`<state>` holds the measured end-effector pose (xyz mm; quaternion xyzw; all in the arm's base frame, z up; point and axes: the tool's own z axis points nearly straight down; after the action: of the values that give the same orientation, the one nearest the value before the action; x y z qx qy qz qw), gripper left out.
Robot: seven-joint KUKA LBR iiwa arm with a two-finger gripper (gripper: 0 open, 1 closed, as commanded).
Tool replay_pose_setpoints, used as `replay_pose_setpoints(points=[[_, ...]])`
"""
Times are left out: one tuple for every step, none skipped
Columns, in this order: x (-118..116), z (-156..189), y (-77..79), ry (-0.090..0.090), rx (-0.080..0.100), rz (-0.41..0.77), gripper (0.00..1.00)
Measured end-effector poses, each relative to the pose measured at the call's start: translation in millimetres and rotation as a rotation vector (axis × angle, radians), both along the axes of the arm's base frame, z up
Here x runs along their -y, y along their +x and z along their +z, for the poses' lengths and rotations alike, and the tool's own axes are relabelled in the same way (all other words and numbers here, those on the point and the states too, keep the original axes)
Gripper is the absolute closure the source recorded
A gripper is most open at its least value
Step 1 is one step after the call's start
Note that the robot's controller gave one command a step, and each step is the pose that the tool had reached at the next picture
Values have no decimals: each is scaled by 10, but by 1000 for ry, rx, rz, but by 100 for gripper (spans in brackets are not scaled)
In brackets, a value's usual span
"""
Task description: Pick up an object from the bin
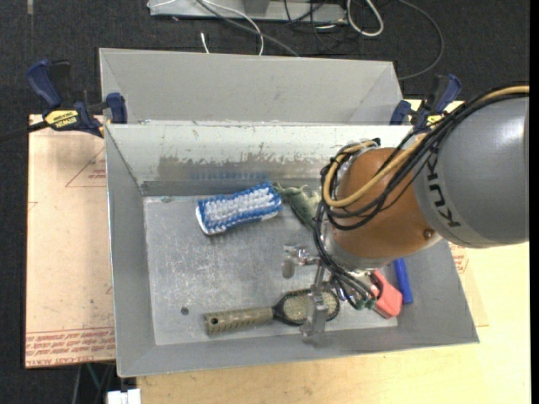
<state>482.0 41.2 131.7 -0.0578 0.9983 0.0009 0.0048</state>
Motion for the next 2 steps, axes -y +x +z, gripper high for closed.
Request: replay_pose_setpoints(points=[[305,-325,-5,1,-3,-70,0],[352,-593,20,4,20,-2,0]])
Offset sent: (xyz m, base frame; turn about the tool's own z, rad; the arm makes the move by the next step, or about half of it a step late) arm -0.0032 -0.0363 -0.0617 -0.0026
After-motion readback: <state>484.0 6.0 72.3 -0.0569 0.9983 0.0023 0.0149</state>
